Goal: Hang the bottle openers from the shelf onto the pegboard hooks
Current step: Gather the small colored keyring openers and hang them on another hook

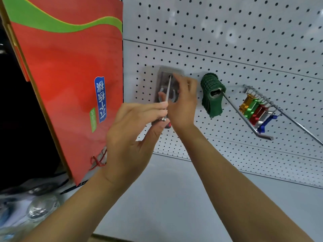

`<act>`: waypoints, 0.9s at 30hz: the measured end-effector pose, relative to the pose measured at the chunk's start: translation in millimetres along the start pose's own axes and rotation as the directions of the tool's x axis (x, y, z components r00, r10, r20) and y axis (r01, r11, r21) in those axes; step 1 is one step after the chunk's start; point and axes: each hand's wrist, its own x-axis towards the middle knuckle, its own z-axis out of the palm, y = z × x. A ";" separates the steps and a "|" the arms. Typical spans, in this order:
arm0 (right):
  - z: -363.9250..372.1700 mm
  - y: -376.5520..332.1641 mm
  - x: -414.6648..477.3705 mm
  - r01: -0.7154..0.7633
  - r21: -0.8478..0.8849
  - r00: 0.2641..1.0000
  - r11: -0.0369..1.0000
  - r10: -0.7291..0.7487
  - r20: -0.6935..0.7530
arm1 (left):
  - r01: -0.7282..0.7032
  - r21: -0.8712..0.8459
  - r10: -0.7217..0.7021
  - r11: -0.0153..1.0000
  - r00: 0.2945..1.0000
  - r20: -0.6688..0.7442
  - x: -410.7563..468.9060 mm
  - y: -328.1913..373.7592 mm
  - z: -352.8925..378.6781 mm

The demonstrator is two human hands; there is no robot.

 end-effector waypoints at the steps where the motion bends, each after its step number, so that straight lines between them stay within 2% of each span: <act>1: 4.9 1.1 3.1 0.006 -0.005 1.000 1.000 -0.006 -0.004 | -0.001 0.000 0.001 1.000 1.000 0.001 0.3 -0.2 -0.5; 9: 6.6 -3.0 5.3 -0.030 0.055 1.000 0.998 0.030 -0.008 | 0.047 -0.003 -0.047 0.999 0.999 -0.009 -3.7 3.7 0.8; 14: -36.9 -6.0 -34.5 -0.058 0.062 0.998 0.996 0.058 0.011 | 0.121 -0.041 -0.122 0.992 0.993 -0.009 -15.3 7.1 2.9; 16: -59.1 1.9 -60.9 -0.073 0.000 0.997 0.997 0.073 -0.001 | 0.135 -0.041 -0.134 0.990 0.991 0.027 -25.7 6.9 7.2; 19: -96.4 21.2 -98.6 -0.161 -0.100 0.983 0.982 0.150 -0.105 | 0.138 -0.054 -0.131 0.989 0.984 0.123 -39.5 11.9 17.9; 23: -151.9 34.2 -121.7 -0.364 -0.006 0.871 0.932 0.337 -0.358 | 0.185 -0.124 -0.150 0.975 0.957 0.247 -45.6 28.9 41.2; 27: -197.6 30.6 -104.3 -0.384 0.092 0.797 0.919 0.380 -0.469 | 0.269 -0.179 -0.188 0.946 0.909 0.372 -41.5 52.1 70.1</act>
